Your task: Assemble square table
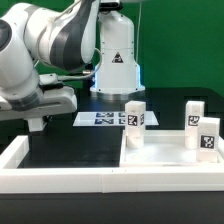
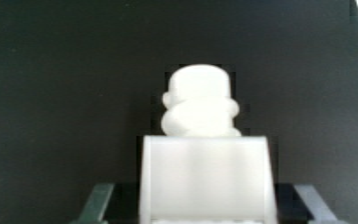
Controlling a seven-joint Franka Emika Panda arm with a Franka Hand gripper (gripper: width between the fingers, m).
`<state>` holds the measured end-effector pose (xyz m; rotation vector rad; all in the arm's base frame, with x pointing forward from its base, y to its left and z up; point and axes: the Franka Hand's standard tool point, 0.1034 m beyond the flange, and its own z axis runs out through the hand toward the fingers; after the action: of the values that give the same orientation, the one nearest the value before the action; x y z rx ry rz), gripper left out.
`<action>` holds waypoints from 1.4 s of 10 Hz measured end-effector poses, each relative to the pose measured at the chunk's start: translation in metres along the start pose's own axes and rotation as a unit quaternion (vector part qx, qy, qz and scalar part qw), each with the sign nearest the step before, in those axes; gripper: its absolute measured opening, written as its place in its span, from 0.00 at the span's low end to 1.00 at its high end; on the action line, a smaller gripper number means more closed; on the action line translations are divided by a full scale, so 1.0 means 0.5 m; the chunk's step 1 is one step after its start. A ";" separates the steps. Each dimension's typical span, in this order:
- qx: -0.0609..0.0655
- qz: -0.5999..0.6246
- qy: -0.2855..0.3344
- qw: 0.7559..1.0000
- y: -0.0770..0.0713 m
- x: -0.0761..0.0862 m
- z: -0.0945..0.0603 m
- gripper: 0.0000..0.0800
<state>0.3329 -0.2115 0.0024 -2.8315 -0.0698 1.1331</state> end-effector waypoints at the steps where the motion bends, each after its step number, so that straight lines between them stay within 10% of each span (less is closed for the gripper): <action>1: 0.000 0.000 0.000 1.000 0.000 0.000 0.000 0.36; 5: 0.002 -0.001 -0.004 1.000 -0.005 -0.002 -0.004 0.36; 10: 0.031 -0.003 0.031 0.999 -0.094 -0.006 -0.179 0.36; 14: 0.031 0.001 0.145 0.989 -0.090 0.010 -0.180 0.36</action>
Offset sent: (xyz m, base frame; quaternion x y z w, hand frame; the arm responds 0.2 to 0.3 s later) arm 0.0000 0.0000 0.0000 0.0000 0.0000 0.0000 1.0000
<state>0.3981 -0.1722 0.0683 -2.9064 -0.0102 0.6982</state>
